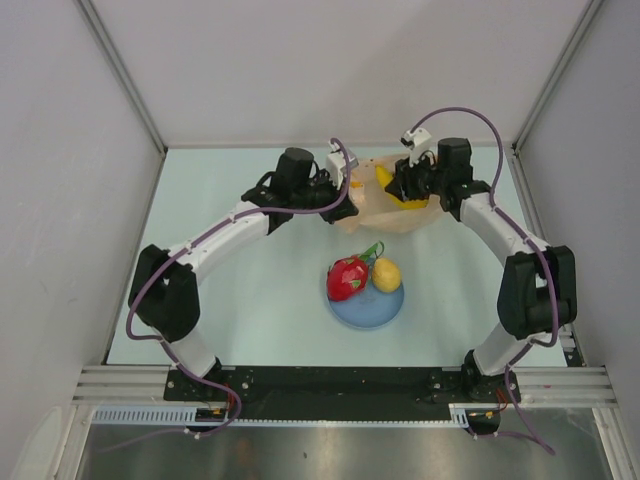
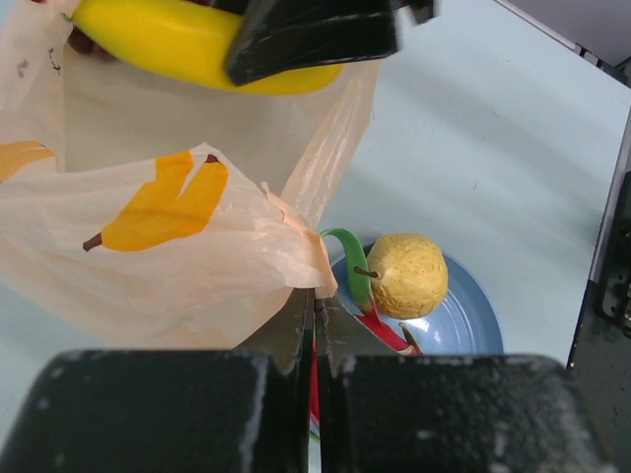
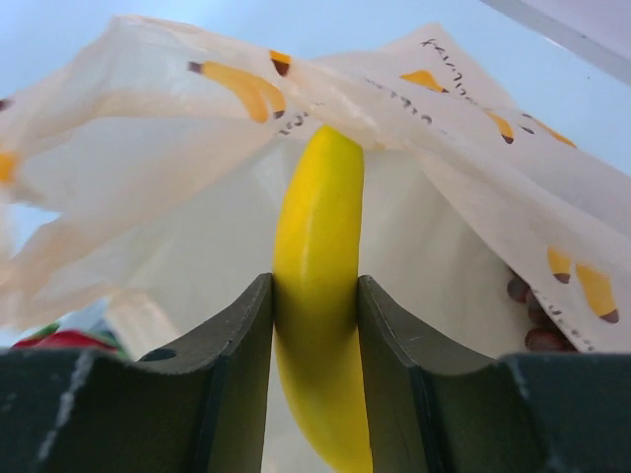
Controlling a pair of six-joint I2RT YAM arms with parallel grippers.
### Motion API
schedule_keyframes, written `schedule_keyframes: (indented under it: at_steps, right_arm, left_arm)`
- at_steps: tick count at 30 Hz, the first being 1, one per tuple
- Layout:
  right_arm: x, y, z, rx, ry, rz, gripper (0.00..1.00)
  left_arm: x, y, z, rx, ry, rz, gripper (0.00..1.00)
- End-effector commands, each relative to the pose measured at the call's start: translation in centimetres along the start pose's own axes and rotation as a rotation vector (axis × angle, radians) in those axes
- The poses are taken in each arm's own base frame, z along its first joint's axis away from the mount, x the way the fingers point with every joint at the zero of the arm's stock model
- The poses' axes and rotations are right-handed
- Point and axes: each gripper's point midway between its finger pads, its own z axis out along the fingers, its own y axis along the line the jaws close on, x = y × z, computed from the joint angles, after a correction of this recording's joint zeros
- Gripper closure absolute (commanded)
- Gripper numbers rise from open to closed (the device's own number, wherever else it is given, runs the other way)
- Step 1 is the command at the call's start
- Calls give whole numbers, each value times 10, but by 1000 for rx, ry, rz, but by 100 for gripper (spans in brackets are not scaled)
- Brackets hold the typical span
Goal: Take the fake fruits out of the plastic bag
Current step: Take out the fake fruit from the plastic bag, then place the fake fruit on the plate.
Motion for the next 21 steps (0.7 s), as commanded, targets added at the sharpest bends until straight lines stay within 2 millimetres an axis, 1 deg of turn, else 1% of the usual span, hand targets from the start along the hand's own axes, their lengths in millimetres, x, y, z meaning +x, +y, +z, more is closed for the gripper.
schedule_keyframes:
  at_steps: [1,2,3,4,5,6,7,8,9,10,11,12,13,14,15,16,17,18,19,20,21]
  right_arm:
    - [-57,48,-55,-91,-118,-133,73]
    - [-61,56,-62,-103,-125,-169,74]
    - [-58,72,-68,-140,-105,-228,73]
    - [-65,87,-83,-165,-124,-292,74]
    - [-61,99,-89,-196,-110,-333,73]
    - [-45,116,-93,-248,-68,-398,73]
    - [-41,129,-103,-268,-66,-439,74]
    - [-32,138,-108,-287,-51,-470,74]
    - [-6,157,-108,-344,2,-498,74]
    - [-4,163,-117,-334,-6,-571,74]
    - [4,171,-120,-350,1,-619,75]
    - [31,187,-119,-386,56,-671,75]
    - [32,195,-128,-389,34,-746,75]
    - [41,204,-130,-406,41,-780,75]
    - [45,204,-132,-376,52,-809,76]
    - [62,226,-137,-428,59,-840,78]
    - [64,233,-137,-417,49,-858,82]
    - [68,229,-135,-355,73,-878,86]
    - [78,240,-137,-378,86,-867,89]
    - [82,239,-135,-376,107,-839,89]
    - [85,234,-133,-344,131,-824,91]
  left_arm:
    - [-20,0,-7,-26,-37,74,100]
    - [-20,-1,-8,-26,-34,73,100]
    - [-21,0,-9,-27,-35,77,100]
    - [-23,0,-9,-29,-38,80,100]
    - [-24,-1,-10,-31,-41,82,100]
    - [-26,-2,-12,-31,-46,85,100]
    - [-28,-3,-14,-31,-50,89,100]
    - [-31,-6,-18,-27,-58,94,100]
    - [-34,-8,-21,-23,-63,98,100]
    - [-36,-11,-24,-17,-68,99,100]
    - [-38,-16,-28,0,-68,105,100]
    - [-43,-21,-34,4,-79,116,100]
    - [-44,-23,-37,8,-83,121,100]
    - [-47,-27,-43,12,-89,132,100]
    - [-49,-29,-46,12,-94,135,100]
    - [-47,-31,-49,16,-82,132,100]
    - [-47,-34,-51,25,-77,129,100]
    - [-51,-38,-57,23,-83,133,100]
    - [-51,-40,-60,23,-88,133,100]
    - [-54,-42,-65,17,-103,124,100]
    - [-52,-49,-73,24,-119,129,100]
